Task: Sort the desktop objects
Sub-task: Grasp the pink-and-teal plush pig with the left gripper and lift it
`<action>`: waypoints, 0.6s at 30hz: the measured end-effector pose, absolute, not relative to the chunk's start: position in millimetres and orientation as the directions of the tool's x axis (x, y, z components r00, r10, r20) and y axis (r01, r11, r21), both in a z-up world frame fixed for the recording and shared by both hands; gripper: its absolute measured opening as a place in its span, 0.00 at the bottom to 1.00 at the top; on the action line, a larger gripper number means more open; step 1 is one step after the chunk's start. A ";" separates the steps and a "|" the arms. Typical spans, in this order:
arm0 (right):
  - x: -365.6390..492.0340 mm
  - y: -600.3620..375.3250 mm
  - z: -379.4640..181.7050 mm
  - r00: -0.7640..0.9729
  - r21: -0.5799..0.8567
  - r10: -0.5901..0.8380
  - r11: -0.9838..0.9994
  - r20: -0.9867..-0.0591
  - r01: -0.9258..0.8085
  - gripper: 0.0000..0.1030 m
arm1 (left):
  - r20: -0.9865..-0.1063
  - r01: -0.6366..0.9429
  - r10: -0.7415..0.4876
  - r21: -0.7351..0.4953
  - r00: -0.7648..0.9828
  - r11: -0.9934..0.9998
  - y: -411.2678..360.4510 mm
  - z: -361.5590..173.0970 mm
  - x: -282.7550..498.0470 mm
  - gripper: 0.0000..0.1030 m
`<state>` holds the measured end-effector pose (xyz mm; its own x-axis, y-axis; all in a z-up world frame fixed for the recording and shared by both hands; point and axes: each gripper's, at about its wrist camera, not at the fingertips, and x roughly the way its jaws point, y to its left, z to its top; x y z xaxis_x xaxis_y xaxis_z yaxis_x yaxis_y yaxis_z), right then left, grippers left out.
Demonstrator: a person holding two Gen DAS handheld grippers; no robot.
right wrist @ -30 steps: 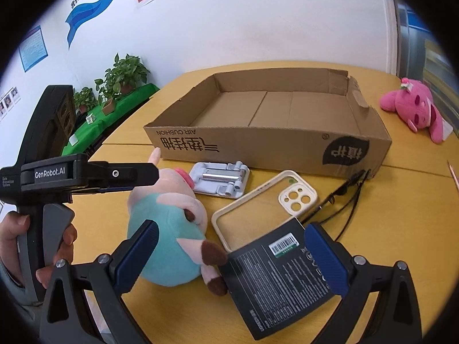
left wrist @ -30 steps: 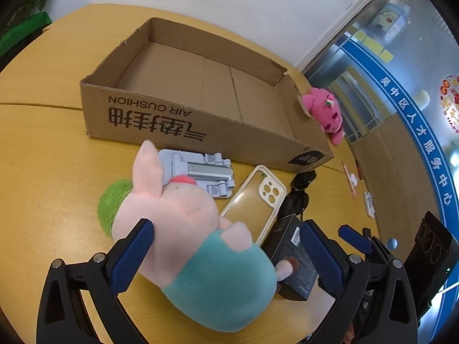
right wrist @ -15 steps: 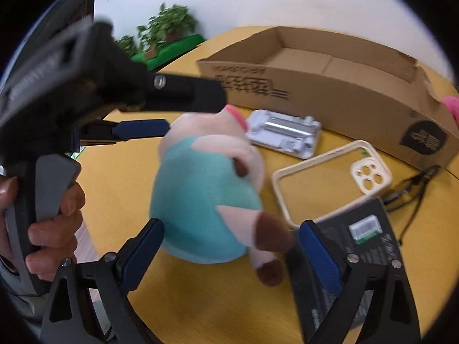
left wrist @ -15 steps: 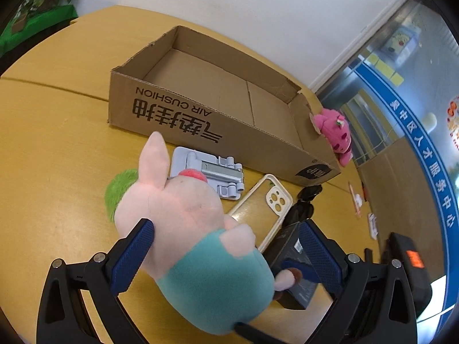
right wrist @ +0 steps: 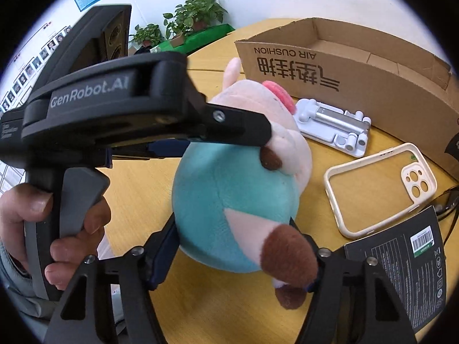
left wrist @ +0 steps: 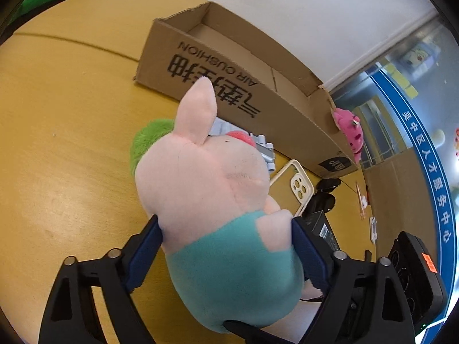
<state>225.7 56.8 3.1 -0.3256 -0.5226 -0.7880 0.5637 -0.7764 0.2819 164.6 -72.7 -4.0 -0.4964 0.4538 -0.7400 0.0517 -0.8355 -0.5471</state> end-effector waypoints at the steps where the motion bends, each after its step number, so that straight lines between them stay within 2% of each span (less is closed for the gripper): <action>1: 226.2 56.0 3.6 -0.334 0.278 -0.516 -0.784 -0.789 0.555 0.61 | -0.734 0.040 0.461 -0.550 -0.499 -0.834 -71.3 -1.9 164.5 0.80; 2: 226.4 54.7 4.7 -0.342 0.272 -0.511 -0.789 -0.789 0.551 0.59 | -0.722 0.032 0.476 -0.566 -0.501 -0.824 -71.8 0.7 164.2 0.75; 6: 232.0 58.8 32.8 -0.429 0.213 -0.484 -0.814 -0.763 0.541 0.55 | -0.666 -0.039 0.515 -0.591 -0.540 -0.805 -74.7 25.2 163.3 0.72; 14: 213.2 68.6 115.5 -0.643 0.118 -0.490 -0.839 -0.589 0.531 0.54 | -0.529 -0.284 0.522 -0.467 -0.669 -0.837 -61.9 136.0 138.9 0.70; 18: 187.9 74.8 166.9 -0.725 0.059 -0.484 -0.848 -0.490 0.526 0.53 | -0.451 -0.389 0.526 -0.365 -0.721 -0.846 -58.4 205.1 109.0 0.70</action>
<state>187.9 74.8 166.9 -0.7251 -0.4836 -0.4903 0.5259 -0.8485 0.0591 109.0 -58.4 205.1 -0.7211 0.5259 -0.4510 -0.3887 -0.8460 -0.3651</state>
